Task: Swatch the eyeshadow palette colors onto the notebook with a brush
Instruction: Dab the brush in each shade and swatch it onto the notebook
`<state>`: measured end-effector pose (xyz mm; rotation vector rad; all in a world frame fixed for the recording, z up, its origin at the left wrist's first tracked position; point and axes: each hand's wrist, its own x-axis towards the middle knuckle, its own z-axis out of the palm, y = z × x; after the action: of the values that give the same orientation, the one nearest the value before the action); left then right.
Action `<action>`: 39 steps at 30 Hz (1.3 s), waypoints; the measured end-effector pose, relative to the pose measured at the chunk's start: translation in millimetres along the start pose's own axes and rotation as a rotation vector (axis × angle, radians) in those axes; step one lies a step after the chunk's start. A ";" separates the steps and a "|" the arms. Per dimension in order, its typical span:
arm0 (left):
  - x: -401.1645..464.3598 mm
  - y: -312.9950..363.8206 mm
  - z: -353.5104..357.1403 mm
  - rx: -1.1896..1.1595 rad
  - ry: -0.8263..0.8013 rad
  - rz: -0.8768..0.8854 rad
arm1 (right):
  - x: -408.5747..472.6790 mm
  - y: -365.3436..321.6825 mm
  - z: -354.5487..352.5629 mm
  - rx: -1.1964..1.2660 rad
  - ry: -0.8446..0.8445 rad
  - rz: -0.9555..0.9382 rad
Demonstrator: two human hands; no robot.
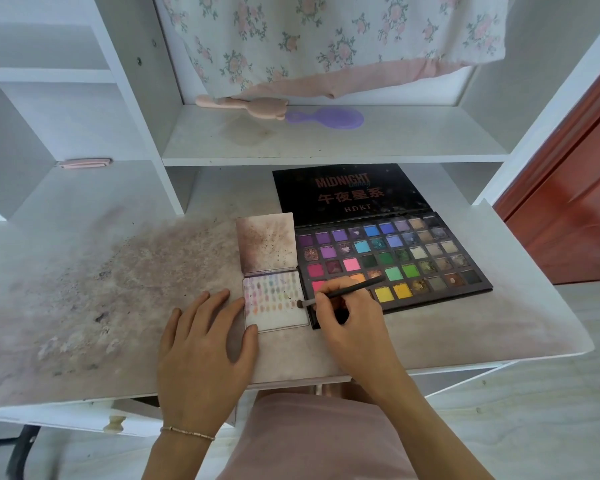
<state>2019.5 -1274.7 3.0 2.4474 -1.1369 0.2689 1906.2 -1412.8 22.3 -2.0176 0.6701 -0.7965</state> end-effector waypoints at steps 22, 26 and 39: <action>14.4 1.6 -9.0 -0.241 -0.056 -0.204 | -4.7 7.5 -6.2 0.334 0.262 0.137; 50.9 2.8 -5.8 -0.407 -0.108 -0.293 | -4.6 7.3 -5.7 0.303 0.269 0.145; 87.9 27.5 -27.2 -0.706 0.047 -0.146 | -4.6 10.0 -7.3 0.285 0.229 0.120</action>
<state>2055.4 -1338.0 65.8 1.8651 -0.8362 -0.1100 1896.1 -1418.3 15.7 -1.6296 0.7528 -0.9997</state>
